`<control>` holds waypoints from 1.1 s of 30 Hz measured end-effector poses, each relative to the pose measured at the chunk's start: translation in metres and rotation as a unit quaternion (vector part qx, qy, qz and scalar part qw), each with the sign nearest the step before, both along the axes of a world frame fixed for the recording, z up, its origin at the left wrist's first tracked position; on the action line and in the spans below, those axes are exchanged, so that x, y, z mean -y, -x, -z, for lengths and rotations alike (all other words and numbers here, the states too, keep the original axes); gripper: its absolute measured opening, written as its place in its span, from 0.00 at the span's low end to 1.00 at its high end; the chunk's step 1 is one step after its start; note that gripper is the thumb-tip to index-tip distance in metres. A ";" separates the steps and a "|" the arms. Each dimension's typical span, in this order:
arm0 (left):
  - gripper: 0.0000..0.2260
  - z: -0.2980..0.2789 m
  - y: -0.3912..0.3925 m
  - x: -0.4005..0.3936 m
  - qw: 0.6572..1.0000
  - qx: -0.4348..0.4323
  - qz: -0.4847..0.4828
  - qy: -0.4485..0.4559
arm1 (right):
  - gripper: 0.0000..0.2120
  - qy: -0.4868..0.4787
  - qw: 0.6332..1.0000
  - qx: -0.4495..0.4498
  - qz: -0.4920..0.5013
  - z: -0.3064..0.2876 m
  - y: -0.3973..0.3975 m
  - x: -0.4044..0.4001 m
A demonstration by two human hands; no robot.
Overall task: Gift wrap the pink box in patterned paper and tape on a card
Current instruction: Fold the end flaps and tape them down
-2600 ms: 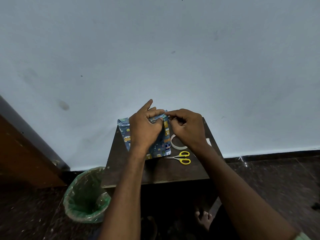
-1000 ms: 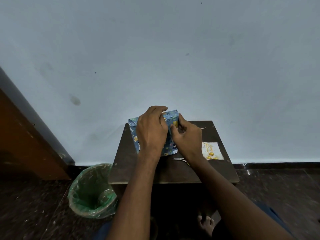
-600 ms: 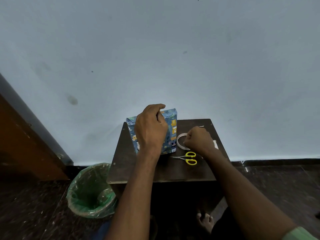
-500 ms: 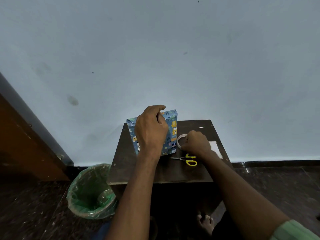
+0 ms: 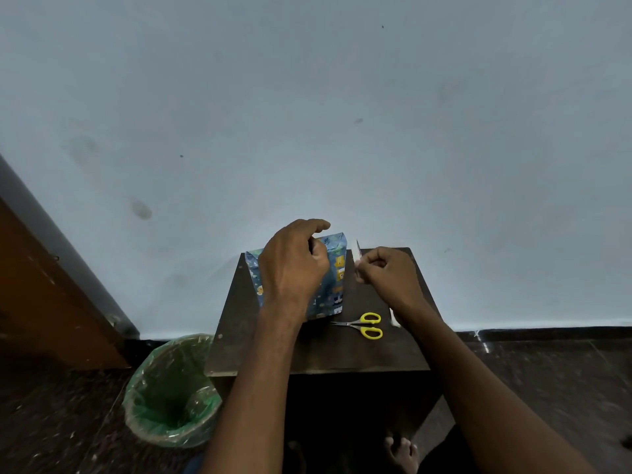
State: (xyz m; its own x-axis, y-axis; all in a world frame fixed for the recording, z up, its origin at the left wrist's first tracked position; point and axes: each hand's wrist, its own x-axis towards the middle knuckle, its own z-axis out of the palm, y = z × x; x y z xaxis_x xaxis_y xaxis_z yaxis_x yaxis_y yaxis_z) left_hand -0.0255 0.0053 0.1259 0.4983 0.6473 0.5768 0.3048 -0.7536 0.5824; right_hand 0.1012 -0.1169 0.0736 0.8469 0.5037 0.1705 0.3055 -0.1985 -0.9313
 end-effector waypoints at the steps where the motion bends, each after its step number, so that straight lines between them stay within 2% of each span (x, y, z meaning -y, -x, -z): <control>1: 0.17 -0.001 0.001 0.000 1.000 0.002 0.004 0.017 | 0.05 -0.034 0.999 0.000 -0.003 -0.004 0.003 0.002; 5: 0.16 -0.002 0.002 -0.004 0.997 -0.003 0.011 0.077 | 0.05 -0.091 0.995 0.047 -0.018 -0.016 0.012 0.009; 9: 0.13 -0.005 0.004 -0.004 0.995 -0.014 0.035 0.090 | 0.04 -0.102 0.979 0.170 -0.038 -0.021 0.017 0.012; 11: 0.11 -0.007 0.003 -0.005 0.993 -0.012 0.048 0.107 | 0.04 -0.106 0.955 0.269 -0.061 -0.021 0.018 0.010; 13: 0.15 -0.011 0.004 -0.007 0.988 -0.006 0.063 0.140 | 0.04 -0.084 0.926 0.359 -0.081 -0.017 0.017 0.007; 15: 0.19 -0.012 0.006 -0.010 0.982 0.007 0.083 0.169 | 0.04 -0.057 0.907 0.410 -0.072 -0.013 0.017 0.005; 17: 0.14 -0.010 0.006 -0.012 0.980 0.017 0.093 0.178 | 0.03 -0.033 0.889 0.453 -0.061 -0.009 0.016 0.003; 20: 0.10 -0.005 0.003 -0.014 0.988 0.007 0.069 0.140 | 0.03 -0.008 0.866 0.496 -0.055 -0.007 0.014 0.003; 25: 0.09 -0.002 0.000 -0.015 0.991 0.017 0.057 0.122 | 0.11 -0.089 0.883 0.460 0.039 -0.026 0.036 0.011; 27: 0.09 -0.002 0.000 -0.015 0.993 0.014 0.055 0.104 | 0.16 -0.144 0.908 0.389 0.058 -0.034 0.046 0.009; 29: 0.08 -0.002 0.001 -0.016 0.992 0.019 0.067 0.103 | 0.18 -0.190 0.939 0.282 0.059 -0.036 0.047 0.005; 31: 0.07 -0.002 0.003 -0.016 0.990 0.020 0.092 0.107 | 0.15 -0.198 0.961 0.185 0.053 -0.036 0.043 0.004; 33: 0.06 -0.003 0.007 -0.018 0.985 0.018 0.131 0.108 | 0.07 -0.189 0.967 0.163 0.041 -0.033 0.038 0.004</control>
